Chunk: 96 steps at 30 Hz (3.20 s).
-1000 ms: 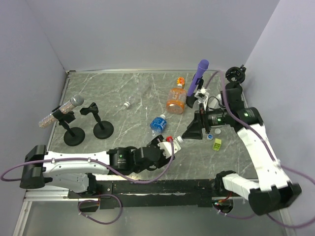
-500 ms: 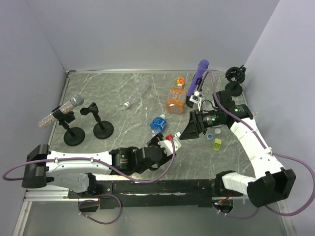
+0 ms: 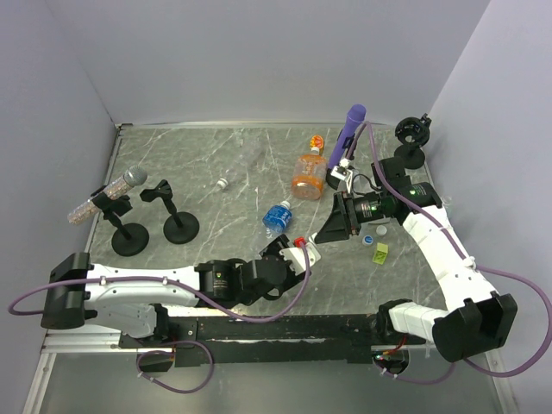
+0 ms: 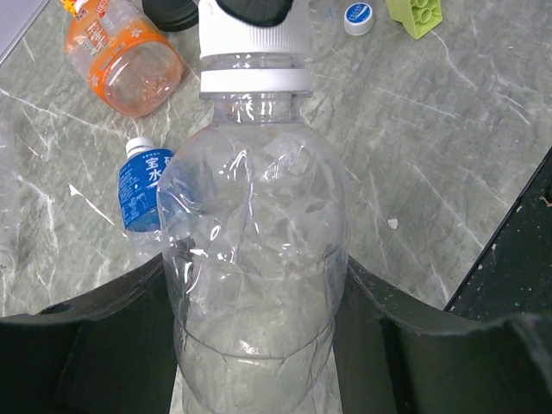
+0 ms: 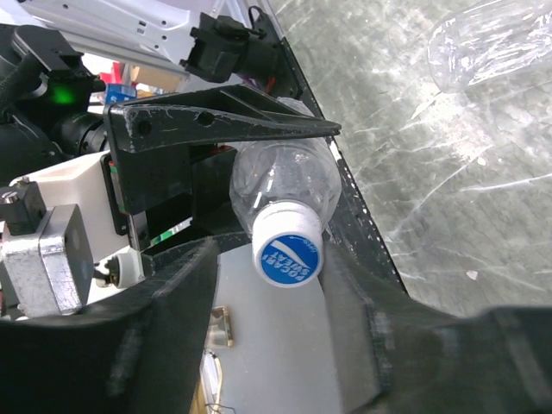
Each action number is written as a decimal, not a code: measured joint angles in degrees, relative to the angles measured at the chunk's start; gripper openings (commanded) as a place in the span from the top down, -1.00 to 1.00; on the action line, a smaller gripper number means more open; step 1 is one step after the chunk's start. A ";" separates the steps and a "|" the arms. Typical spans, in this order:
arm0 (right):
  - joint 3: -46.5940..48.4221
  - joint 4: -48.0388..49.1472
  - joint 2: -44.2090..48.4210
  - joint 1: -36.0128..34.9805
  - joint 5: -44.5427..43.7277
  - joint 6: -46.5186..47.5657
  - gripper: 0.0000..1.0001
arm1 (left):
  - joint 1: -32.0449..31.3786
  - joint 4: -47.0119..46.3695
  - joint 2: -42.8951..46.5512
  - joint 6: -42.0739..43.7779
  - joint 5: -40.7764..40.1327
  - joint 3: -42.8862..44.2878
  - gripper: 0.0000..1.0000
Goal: Unscrew the bottle caps
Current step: Unscrew the bottle cap from the plastic bottle.
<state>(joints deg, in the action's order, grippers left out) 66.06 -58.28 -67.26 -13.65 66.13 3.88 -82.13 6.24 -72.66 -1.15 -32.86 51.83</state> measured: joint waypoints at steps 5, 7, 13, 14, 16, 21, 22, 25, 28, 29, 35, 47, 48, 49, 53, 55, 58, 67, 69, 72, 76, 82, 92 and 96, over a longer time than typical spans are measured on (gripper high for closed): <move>-0.17 0.31 0.00 0.02 0.00 0.02 0.03 | -0.22 -0.50 0.02 -0.11 -0.02 0.00 0.66; -0.17 0.33 0.00 0.02 -0.04 0.02 0.13 | -0.28 -0.83 0.02 -0.13 -0.02 0.00 0.66; -0.20 0.37 0.00 0.02 -0.22 0.94 0.60 | -0.37 -1.07 0.07 -0.44 0.22 0.00 0.65; -0.20 0.22 0.00 0.02 -0.17 1.62 0.64 | -0.35 -1.05 0.13 -0.57 0.59 -0.02 0.65; -0.13 -0.85 0.02 0.02 0.17 3.56 0.75 | -0.20 -1.05 0.61 -0.92 2.03 -0.26 0.65; 1.70 -7.02 0.09 -1.53 2.60 15.89 0.76 | 3.32 -4.09 6.25 -2.78 14.88 -4.66 0.65; 2.62 -8.66 0.17 -2.60 2.95 20.31 0.76 | 4.70 -4.79 7.69 -3.30 19.17 -5.73 0.66; 3.72 -10.80 1.90 -5.70 3.39 33.18 0.76 | 9.25 -6.73 11.23 -5.38 32.52 -8.68 0.67; 1.44 -7.67 6.95 -7.98 2.75 39.36 0.74 | 11.98 -7.54 12.26 -6.21 41.31 -9.73 0.66; 0.48 -6.43 9.09 -8.61 2.23 40.35 0.67 | 12.48 -7.58 12.31 -6.23 43.56 -9.77 0.66; 0.66 -3.28 11.89 -9.84 0.15 37.79 -0.87 | 13.25 -8.02 13.22 -5.99 45.90 -9.77 0.66; 12.22 -3.41 8.90 -3.52 -5.55 14.10 -0.93 | 4.33 0.98 9.86 -3.82 23.61 -3.91 0.68; 9.86 -2.69 9.64 -3.30 -5.84 10.93 -0.92 | 3.30 0.96 9.01 -3.63 20.96 -3.28 0.67; 7.48 -2.25 10.32 -3.21 -6.32 8.39 -0.88 | 2.43 0.96 8.17 -3.34 18.49 -2.82 0.67; 0.24 -1.01 10.51 -3.17 -7.69 1.33 -0.71 | 1.29 1.14 4.87 -2.40 11.41 -1.90 0.67; -0.66 -0.98 9.27 -3.17 -8.20 -0.61 -0.62 | 1.29 1.16 3.98 -2.10 9.68 -1.86 0.67; -0.70 -0.15 8.07 -3.17 -8.26 -2.80 -0.51 | 1.27 1.40 3.10 -1.36 8.07 -1.42 0.67; -0.81 1.81 6.56 -3.17 -6.51 -5.20 0.00 | 0.98 0.50 2.89 -1.20 6.91 -0.46 0.66; -0.87 1.86 6.36 -3.17 -6.60 -5.31 0.18 | 0.87 0.44 2.80 -1.20 6.88 -0.46 0.67; -0.96 1.97 6.27 -2.69 -6.84 -5.16 0.45 | 0.81 0.17 2.75 -1.20 6.88 -0.35 0.66; -0.96 1.75 6.27 -2.62 -6.27 -3.21 0.65 | 0.83 0.04 2.84 -1.20 7.50 -0.35 0.64; 0.46 -3.08 6.29 -3.72 -2.40 8.61 0.74 | 5.22 -2.34 7.63 -2.64 21.20 -3.91 0.65; 2.64 -5.57 12.46 -11.80 -1.38 37.13 0.64 | 14.36 -6.69 11.91 -6.71 51.45 -7.63 0.66; 3.34 -5.46 11.82 -12.37 -1.99 37.51 0.22 | 14.51 -7.02 12.13 -6.60 51.78 -7.63 0.66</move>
<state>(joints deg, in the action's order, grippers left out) 69.41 -63.75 -55.44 -26.02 64.14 41.39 -67.61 -0.78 -60.53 -7.75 18.92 44.21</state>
